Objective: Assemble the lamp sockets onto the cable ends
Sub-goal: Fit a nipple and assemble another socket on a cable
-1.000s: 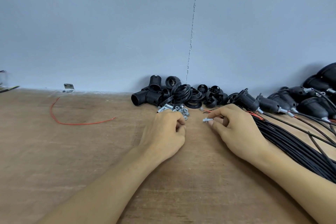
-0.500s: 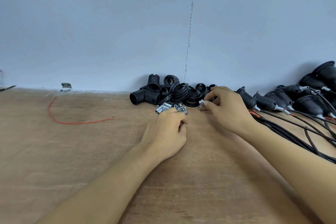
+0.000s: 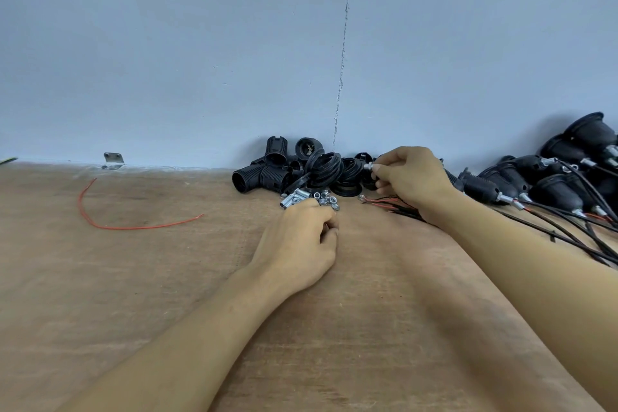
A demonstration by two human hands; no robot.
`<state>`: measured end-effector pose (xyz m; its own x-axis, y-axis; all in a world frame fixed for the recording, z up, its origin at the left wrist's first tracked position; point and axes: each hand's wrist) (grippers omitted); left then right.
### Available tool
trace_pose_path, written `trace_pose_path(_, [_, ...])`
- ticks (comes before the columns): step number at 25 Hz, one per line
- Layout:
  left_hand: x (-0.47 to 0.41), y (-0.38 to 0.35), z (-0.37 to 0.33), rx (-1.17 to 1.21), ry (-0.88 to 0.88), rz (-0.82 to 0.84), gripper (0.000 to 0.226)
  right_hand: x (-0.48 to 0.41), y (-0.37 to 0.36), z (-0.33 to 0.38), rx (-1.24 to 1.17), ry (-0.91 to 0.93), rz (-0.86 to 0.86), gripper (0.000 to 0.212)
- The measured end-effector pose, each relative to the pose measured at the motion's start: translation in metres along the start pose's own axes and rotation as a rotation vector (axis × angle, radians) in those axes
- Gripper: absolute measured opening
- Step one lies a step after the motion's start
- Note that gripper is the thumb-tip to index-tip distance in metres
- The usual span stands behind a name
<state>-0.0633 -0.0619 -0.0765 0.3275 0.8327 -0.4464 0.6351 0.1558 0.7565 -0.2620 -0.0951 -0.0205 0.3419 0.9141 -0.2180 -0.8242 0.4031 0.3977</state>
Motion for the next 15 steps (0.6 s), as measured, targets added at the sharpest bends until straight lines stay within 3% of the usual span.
trace_pose_path(5, [0.0, 0.001, -0.001, -0.004, -0.007, 0.002, 0.01, 0.007, 0.007, 0.016, -0.317, -0.243, 0.159, 0.013])
trace_pose_path(8, [0.001, 0.002, 0.0, 0.008, 0.007, -0.018, 0.013, 0.016, 0.01, 0.018, -0.351, -0.298, 0.246, 0.014])
trace_pose_path(12, [0.005, 0.005, -0.003, 0.215, 0.011, -0.12, 0.033, 0.037, 0.014, 0.018, -0.37, -0.333, 0.507, 0.012])
trace_pose_path(15, [0.007, 0.005, -0.007, 0.336, -0.015, -0.1, 0.019, 0.053, 0.014, 0.016, -0.404, -0.318, 0.606, 0.011])
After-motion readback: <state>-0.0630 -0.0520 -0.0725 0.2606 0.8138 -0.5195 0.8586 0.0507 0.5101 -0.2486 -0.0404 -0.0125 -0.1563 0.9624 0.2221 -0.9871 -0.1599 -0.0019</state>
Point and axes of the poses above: each hand's wrist, its own x-axis away from the middle knuckle, its own y-axis out of the back of the hand, z = x × y, and after that the axes turned 1 degree about y, right-handed
